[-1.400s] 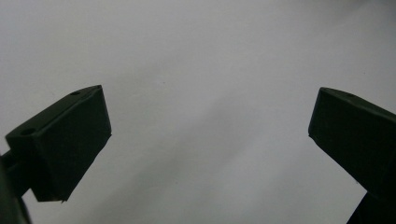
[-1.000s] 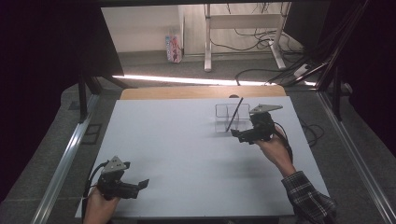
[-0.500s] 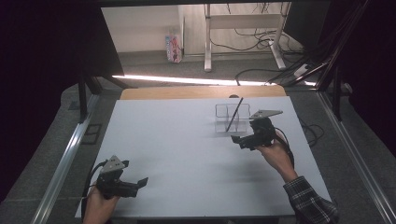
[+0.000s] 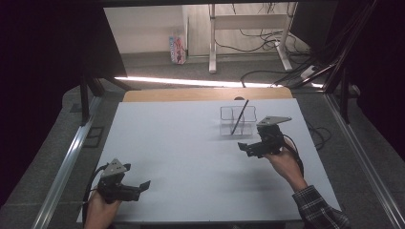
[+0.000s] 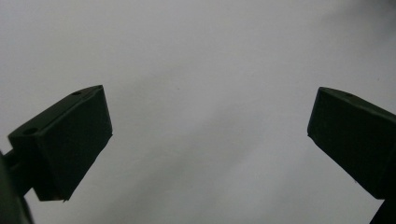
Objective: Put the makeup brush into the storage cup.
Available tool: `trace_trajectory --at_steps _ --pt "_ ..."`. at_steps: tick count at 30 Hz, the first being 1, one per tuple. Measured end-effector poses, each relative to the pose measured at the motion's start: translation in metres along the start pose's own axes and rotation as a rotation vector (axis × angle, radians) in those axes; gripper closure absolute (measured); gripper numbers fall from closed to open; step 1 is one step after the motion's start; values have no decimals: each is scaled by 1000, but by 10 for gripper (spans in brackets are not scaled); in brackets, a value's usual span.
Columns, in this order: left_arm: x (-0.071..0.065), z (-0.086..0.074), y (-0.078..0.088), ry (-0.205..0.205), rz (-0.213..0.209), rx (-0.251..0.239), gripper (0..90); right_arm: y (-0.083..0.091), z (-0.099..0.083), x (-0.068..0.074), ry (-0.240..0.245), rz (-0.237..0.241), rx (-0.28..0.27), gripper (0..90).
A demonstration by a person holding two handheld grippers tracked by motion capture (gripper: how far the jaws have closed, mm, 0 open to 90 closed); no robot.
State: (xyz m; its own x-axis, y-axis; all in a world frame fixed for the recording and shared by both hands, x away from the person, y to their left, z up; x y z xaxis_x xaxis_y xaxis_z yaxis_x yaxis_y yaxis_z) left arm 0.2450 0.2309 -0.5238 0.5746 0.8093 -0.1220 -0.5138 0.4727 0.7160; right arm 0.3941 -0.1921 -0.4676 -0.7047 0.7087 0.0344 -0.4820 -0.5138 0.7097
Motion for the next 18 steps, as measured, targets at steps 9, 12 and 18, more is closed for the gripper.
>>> trace_trajectory --at_steps 9,12,18 --pt "0 0 0 3 6 0 3 3 -13 1 -9 -3 12 0" --pt "1 0 1 6 6 -2 3 4 -16 2 -14 -3 14 0" --pt "0 0 1 3 7 -6 1 7 -22 4 -18 -3 14 0"
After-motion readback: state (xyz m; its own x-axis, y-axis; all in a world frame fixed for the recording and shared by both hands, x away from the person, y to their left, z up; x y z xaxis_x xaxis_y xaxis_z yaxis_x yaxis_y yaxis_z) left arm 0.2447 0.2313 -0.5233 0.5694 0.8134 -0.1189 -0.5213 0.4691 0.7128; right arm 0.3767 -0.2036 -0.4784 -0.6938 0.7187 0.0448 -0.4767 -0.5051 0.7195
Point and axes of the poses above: each handheld gripper's, and its own axes: y roughly backward along the jaws, z roughly out of its top, x roughly to its left, the point moved 4 cm from there along -y, roughly forward along the jaws, and after that the axes turned 5 degrees about x, right-handed, at the moved point
